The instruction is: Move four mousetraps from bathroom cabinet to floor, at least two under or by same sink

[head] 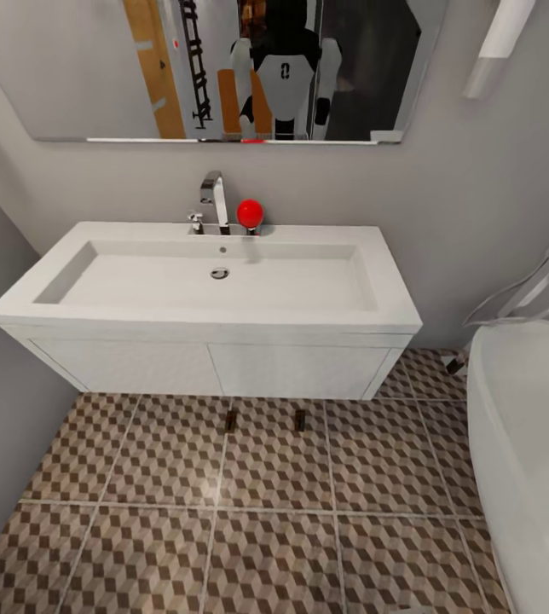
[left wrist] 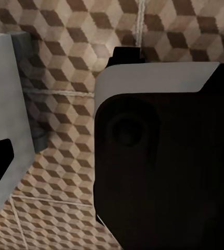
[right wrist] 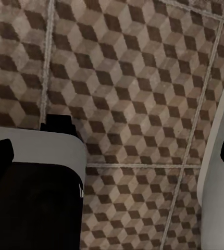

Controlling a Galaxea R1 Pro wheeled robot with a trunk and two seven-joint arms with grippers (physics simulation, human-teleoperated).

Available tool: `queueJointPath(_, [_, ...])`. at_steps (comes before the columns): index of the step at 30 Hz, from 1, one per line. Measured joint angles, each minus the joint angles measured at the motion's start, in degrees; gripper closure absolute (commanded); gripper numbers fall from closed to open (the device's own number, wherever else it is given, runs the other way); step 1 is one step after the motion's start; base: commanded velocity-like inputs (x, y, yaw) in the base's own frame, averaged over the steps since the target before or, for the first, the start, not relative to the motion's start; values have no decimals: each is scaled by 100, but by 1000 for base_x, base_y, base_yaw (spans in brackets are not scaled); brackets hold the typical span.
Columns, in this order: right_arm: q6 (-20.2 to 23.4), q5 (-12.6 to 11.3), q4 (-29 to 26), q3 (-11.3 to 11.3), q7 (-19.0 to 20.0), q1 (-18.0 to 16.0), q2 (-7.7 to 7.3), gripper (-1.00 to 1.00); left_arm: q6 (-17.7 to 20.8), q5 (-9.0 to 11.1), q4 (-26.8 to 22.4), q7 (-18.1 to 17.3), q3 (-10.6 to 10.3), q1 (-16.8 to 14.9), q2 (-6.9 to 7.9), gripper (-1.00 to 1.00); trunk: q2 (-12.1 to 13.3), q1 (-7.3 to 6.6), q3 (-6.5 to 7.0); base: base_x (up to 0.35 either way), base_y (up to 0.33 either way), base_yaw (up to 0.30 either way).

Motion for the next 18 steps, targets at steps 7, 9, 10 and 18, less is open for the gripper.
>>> queueJointPath(7, [-4,0,-1,-3,54,47,0,-100,-1,0,-4,0,1,33,-10,-100,281,-154,191,0,0,0])
queueJointPath(9, [-4,0,-1,-3,73,52,-1,-100,-1,0,-4,0,1,36,-11,-100,361,-198,245,0,0,0])
queueJointPath(10, [-4,0,-3,-4,80,54,-3,-100,-1,0,-4,0,1,38,-9,-100,401,-220,272,0,0,0])
queueJointPath(18, [-5,0,-8,-7,103,60,-7,-100,-1,0,-2,0,1,42,-4,-100,722,-396,490,0,0,0])
